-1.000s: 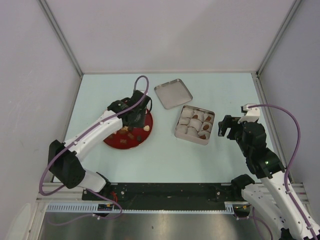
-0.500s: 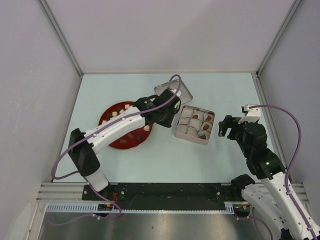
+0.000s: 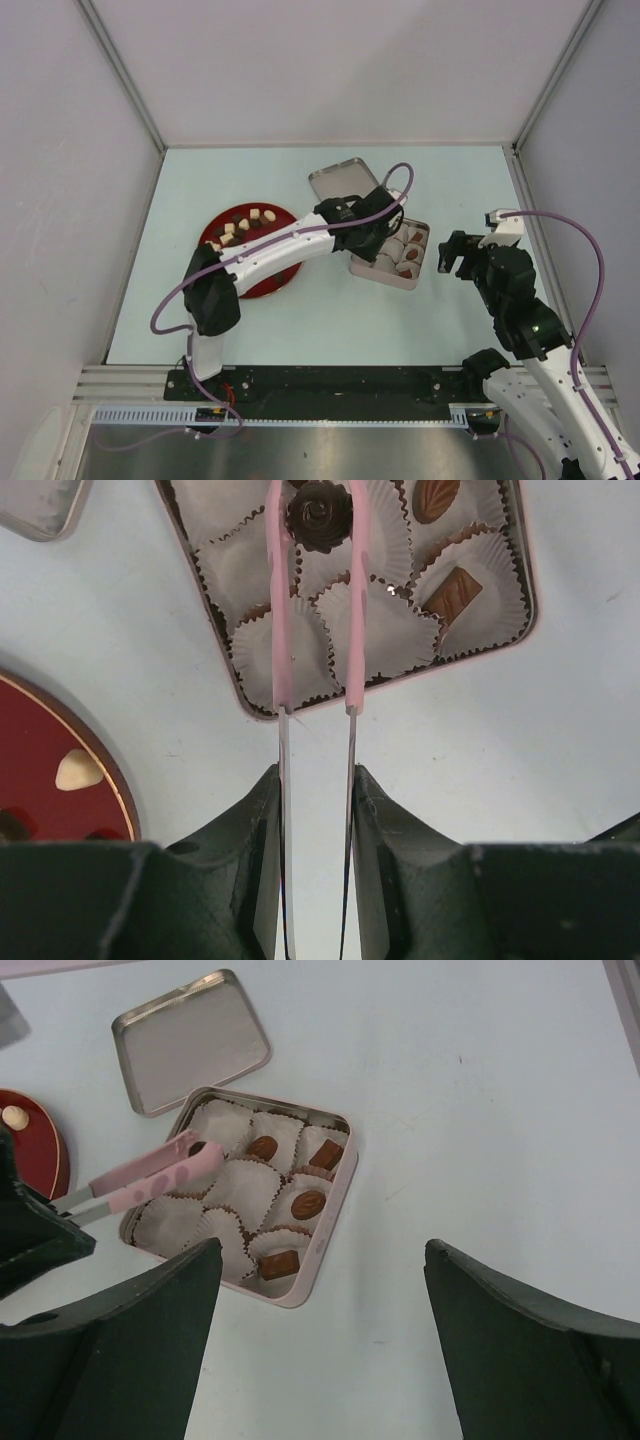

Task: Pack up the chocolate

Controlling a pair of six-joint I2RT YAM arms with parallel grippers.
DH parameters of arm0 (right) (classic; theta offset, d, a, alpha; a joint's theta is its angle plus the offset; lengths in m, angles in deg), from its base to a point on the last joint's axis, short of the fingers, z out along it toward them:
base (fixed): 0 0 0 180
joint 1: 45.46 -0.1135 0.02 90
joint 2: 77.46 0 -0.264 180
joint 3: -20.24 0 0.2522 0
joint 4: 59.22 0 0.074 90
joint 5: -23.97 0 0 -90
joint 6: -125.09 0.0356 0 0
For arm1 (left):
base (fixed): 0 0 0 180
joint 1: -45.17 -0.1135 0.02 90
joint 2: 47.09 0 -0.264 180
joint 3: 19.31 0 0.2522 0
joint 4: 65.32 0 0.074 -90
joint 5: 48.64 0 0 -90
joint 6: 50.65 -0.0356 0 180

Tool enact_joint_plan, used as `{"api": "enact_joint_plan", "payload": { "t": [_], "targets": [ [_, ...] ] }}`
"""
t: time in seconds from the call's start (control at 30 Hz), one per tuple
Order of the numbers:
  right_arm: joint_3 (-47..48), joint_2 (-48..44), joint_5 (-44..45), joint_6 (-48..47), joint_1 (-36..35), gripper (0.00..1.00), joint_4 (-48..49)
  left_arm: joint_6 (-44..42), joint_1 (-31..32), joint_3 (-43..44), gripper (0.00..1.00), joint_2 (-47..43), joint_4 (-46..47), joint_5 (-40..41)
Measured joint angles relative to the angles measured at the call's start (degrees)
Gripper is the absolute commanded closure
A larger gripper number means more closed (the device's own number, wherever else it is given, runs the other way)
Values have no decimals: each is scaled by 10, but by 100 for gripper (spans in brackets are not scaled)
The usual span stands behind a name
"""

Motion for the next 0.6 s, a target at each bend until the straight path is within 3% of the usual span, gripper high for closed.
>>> {"api": "enact_joint_plan", "payload": {
  "t": [0.6],
  "targets": [
    [-3,0,0,0,0,13,0,-15,10,14,83,74,10,-4]
  ]
}}
